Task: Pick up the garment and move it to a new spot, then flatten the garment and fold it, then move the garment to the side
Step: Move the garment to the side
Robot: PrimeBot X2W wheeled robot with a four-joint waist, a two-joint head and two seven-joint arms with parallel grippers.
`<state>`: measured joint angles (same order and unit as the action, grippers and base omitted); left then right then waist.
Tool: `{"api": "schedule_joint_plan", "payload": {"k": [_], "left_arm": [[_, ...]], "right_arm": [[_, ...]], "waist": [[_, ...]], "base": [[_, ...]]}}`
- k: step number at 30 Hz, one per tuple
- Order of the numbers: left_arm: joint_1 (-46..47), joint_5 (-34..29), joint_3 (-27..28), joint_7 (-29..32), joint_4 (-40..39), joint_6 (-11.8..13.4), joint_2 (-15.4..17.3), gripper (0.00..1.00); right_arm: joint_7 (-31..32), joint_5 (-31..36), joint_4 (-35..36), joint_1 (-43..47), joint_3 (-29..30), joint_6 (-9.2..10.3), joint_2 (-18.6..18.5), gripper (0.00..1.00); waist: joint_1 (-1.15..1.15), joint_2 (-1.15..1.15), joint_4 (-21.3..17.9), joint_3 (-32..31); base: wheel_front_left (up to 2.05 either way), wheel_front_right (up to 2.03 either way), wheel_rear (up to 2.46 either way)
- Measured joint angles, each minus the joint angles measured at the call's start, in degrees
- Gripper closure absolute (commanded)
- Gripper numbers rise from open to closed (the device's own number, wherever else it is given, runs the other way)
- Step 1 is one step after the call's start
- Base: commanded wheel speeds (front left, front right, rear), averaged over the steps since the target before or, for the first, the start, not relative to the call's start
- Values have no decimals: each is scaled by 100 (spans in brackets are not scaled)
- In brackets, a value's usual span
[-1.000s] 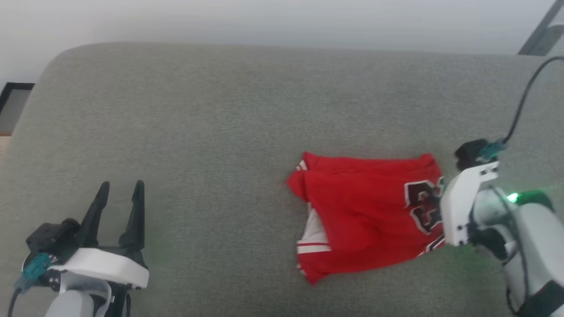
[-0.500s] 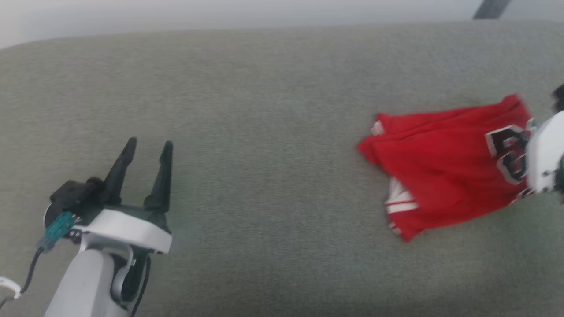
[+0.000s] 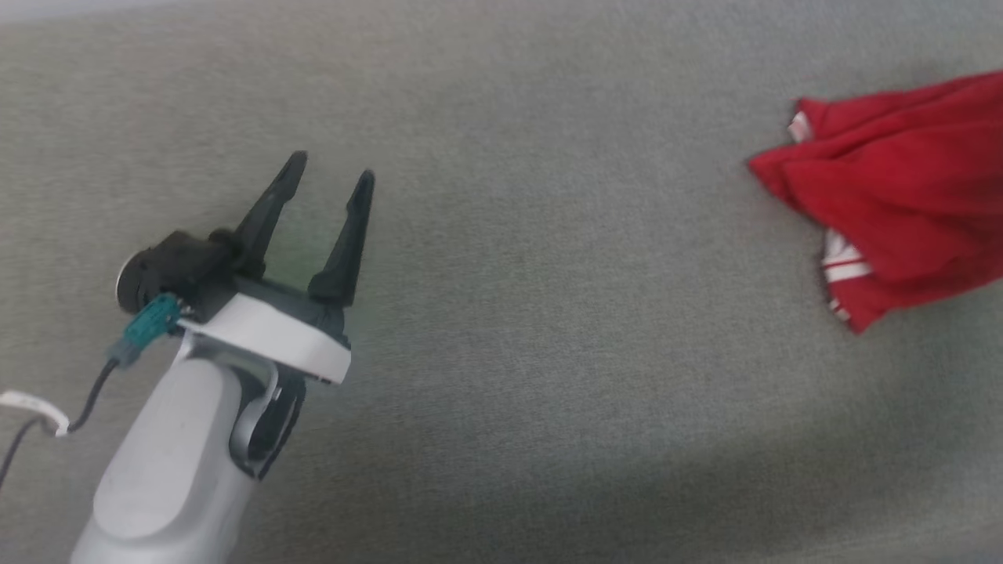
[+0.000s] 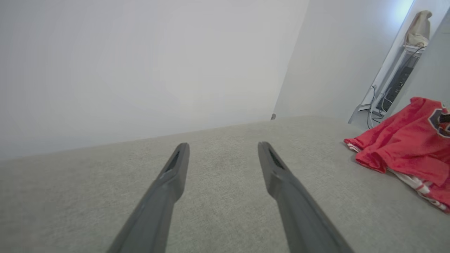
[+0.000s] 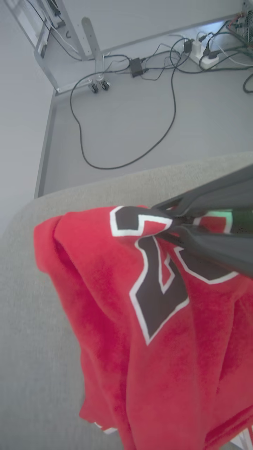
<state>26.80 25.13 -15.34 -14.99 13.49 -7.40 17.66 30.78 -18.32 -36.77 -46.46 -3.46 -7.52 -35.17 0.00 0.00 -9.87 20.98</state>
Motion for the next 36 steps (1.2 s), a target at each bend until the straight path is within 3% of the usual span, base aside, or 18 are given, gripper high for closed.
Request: {"api": "schedule_joint_plan", "payload": {"k": [13,29,30,31,32,33,36], "left_arm": [[896,53,-687,0,68,0,233,0],[1341,209,-1002,0,125,0,376,0],[1343,210,-1004,0,132,0,375,0],[1343,214,-1004,0,132,0,372,0],[1343,216,-1002,0,135,0,374,0],[1343,218,-998,0,138,0,371,0],[1336,223,-942,0,161,0,377,0]], "right_arm": [[-1006,1080,-1009,-810,413,0,-30,100],[-1617,2012,-2321,-1347,848,0,488,100],[-1652,2073,-2380,-1372,866,0,510,78],[-1700,2140,-2424,-1393,869,0,517,63],[-1755,2185,-2460,-1419,886,0,519,4],[-1789,2197,-2504,-1467,944,0,519,0],[-1883,2264,-2591,-1571,967,1,516,0]], "waist": [[0,0,-350,830],[0,0,-271,1250],[0,0,-261,1249],[0,0,-250,1246],[0,0,-242,1239],[0,0,-233,1230],[0,0,-213,1171]], "base": [[0,0,0],[0,0,0],[0,0,0],[0,0,0],[0,0,0],[0,0,0],[0,0,0]]}}
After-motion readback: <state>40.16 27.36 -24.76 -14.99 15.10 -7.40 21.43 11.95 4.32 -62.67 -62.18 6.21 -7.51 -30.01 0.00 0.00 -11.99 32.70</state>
